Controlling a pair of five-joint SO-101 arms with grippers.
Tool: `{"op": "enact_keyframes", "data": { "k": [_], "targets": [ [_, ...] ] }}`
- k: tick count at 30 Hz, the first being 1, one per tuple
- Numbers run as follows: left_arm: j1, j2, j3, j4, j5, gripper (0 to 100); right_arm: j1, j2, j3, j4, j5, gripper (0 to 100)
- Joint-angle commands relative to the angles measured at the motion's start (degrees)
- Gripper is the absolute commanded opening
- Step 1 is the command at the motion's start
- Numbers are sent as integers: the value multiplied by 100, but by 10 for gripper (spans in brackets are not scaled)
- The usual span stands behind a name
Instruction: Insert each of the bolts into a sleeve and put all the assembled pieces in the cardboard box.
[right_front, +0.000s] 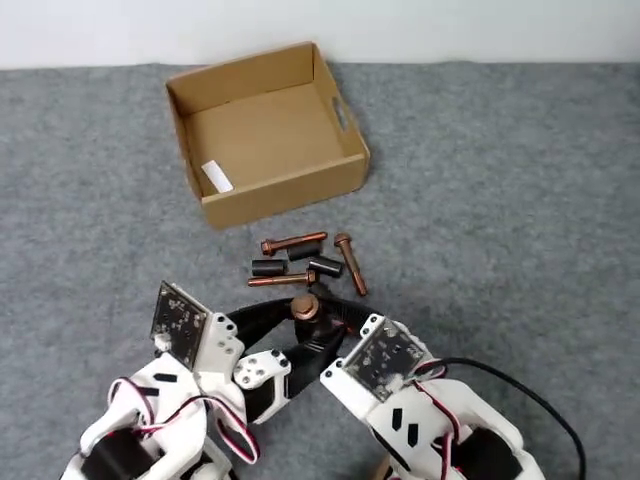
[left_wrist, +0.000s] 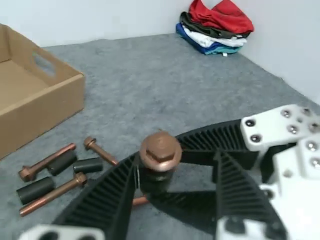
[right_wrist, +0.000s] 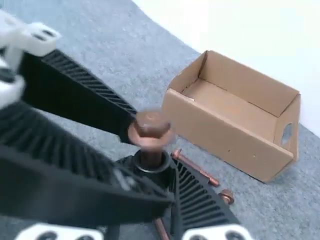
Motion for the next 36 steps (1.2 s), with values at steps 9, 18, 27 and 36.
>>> {"op": "enact_keyframes", "data": {
  "k": [9,18,27,36],
  "targets": [
    [-1204,176,-848,369,-79,224,1103,-22,-325,-22,-914,9],
    [-3165,176,-444,730,-105,17,1393,2097,-1371,-75,-1653,9],
    [-4563,176,1771,-738,-1864,5,1789,4980,-3156,-1051,-2110,9],
    [-4536,185,3134,-1741,-2391,6,2299,7626,-4949,-2457,-2092,9]
  ]
}}
